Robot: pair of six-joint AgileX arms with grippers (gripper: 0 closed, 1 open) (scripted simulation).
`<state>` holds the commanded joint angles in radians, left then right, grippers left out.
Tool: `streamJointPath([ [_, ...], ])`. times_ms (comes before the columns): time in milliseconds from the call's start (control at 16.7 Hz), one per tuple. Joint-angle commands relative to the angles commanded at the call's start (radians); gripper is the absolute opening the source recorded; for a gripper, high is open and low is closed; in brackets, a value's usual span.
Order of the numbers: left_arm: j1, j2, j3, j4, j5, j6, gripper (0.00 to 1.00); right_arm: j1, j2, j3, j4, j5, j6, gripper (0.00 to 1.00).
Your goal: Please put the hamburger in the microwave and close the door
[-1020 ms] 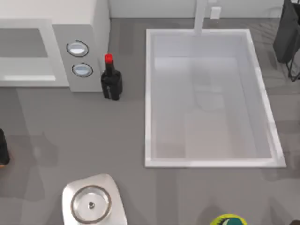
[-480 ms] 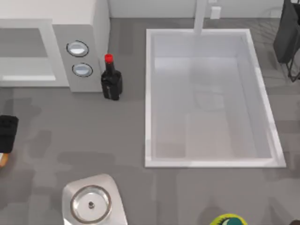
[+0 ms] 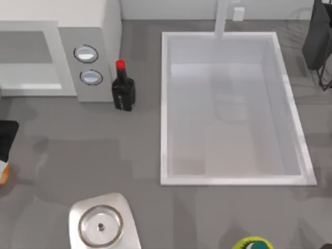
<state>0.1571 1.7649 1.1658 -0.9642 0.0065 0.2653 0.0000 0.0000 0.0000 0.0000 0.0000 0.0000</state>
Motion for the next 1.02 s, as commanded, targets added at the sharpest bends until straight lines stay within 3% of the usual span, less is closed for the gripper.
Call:
streamJointPath([
  [420, -0.002, 0.01, -0.009, 0.015, 0.0, -0.001, 1.0, 0.0, 0.0, 0.0, 0.0, 0.0, 0.0, 1.0],
  [840, 0.001, 0.137, -0.137, 0.281, 0.0, 0.003, 1.0, 0.0, 0.0, 0.0, 0.0, 0.0, 0.0, 1.0],
  [1020, 0.001, 0.16, -0.152, 0.31, 0.0, 0.004, 1.0, 0.0, 0.0, 0.0, 0.0, 0.0, 0.0, 1.0],
])
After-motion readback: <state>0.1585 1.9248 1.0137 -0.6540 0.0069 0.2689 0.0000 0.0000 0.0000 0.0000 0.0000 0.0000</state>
